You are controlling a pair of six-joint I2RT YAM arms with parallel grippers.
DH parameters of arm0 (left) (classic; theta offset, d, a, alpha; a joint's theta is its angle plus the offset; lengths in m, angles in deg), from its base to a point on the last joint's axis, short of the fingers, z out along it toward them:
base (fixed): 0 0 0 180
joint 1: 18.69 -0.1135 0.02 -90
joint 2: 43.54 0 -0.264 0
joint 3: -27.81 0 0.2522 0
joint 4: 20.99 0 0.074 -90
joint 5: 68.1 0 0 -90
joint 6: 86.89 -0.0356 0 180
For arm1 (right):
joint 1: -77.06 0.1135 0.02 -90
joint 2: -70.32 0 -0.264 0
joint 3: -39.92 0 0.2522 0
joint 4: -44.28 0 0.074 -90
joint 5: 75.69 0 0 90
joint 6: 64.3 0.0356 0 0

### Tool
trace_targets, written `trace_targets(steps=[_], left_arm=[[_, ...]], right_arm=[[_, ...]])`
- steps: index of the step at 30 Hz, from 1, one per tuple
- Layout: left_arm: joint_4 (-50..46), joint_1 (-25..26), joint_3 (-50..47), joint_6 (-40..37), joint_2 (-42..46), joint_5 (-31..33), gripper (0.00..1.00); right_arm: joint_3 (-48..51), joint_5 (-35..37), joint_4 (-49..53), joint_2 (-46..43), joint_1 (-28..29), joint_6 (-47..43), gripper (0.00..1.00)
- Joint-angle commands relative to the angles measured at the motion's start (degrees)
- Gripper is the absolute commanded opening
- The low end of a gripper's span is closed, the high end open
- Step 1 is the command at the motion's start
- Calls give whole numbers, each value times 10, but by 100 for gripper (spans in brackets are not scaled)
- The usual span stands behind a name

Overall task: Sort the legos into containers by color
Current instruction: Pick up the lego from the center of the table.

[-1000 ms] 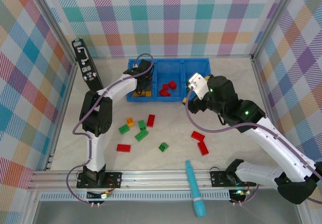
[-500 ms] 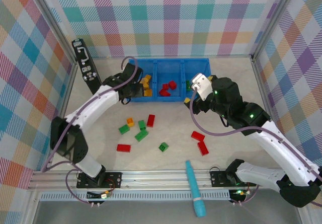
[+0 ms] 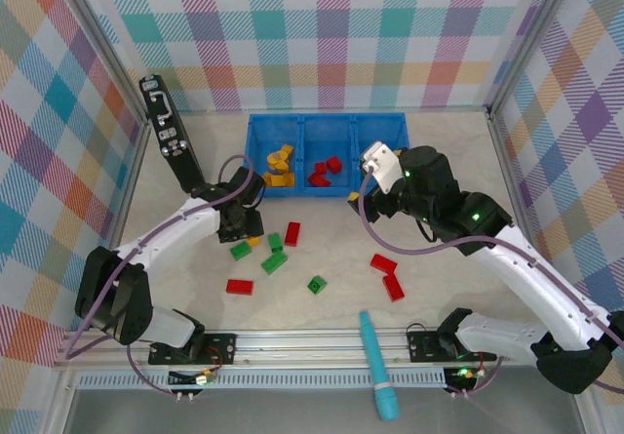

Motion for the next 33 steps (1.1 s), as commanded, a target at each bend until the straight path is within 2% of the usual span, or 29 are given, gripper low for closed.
trace_targets(steps=[1, 13, 26, 29, 33], left_arm=[[34, 4, -12, 26, -4, -27, 58], [93, 7, -31, 32, -81, -40, 58], [123, 7, -30, 22, -139, -42, 38], [120, 6, -25, 18, -140, -42, 31], [97, 7, 6, 4, -130, -31, 27]], right_arm=[[-22, -12, -4, 4, 4, 13, 99], [-23, -2, -2, 9, 4, 6, 99], [-24, 0, 1, 14, 4, 3, 99], [-22, 1, 3, 13, 4, 3, 99], [-17, 6, 3, 11, 4, 3, 99]])
